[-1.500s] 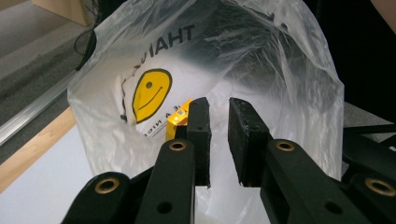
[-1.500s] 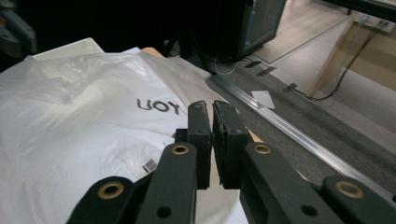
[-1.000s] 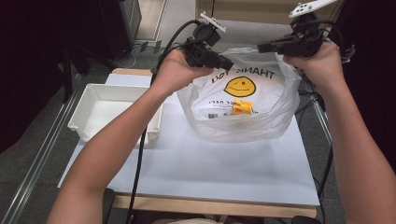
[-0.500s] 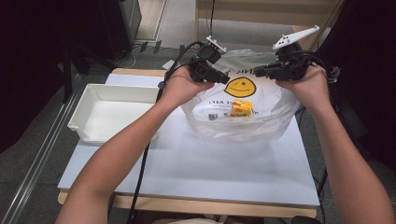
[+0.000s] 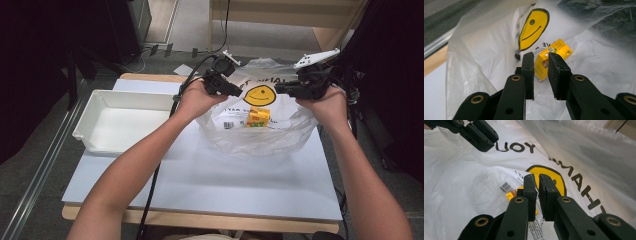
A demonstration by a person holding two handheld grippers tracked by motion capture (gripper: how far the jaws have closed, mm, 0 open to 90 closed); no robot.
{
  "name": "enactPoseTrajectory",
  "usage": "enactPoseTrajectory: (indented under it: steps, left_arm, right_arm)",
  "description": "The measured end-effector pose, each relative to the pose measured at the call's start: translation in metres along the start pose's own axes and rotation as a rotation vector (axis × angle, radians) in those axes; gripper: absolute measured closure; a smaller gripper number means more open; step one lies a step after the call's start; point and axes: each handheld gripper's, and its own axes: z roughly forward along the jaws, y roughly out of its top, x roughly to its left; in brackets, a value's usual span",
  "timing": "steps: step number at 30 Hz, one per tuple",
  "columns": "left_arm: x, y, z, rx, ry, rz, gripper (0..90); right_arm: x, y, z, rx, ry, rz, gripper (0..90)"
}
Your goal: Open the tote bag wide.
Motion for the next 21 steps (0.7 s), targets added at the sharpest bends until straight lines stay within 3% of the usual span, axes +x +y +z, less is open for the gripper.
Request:
enactPoseTrajectory:
  steps: [4, 8, 13, 21]
  left_arm:
    - [0.006, -0.003, 0.007, -0.004, -0.006, -0.029, 75.4]
    - [0.01, -0.006, 0.013, 0.005, 0.007, -0.018, 74.5]
    - [0.013, -0.01, 0.018, -0.034, 0.014, -0.041, 74.1]
    - [0.015, -0.024, 0.034, -0.047, 0.052, -0.076, 76.8]
  right_arm:
    - [-0.003, -0.008, 0.006, -0.009, -0.001, 0.021, 84.9]
    - [-0.006, -0.017, 0.012, -0.026, 0.003, 0.028, 84.3]
    - [-0.007, -0.028, 0.018, -0.049, -0.002, 0.045, 83.6]
    - [-0.008, -0.047, 0.028, -0.129, -0.04, 0.136, 83.6]
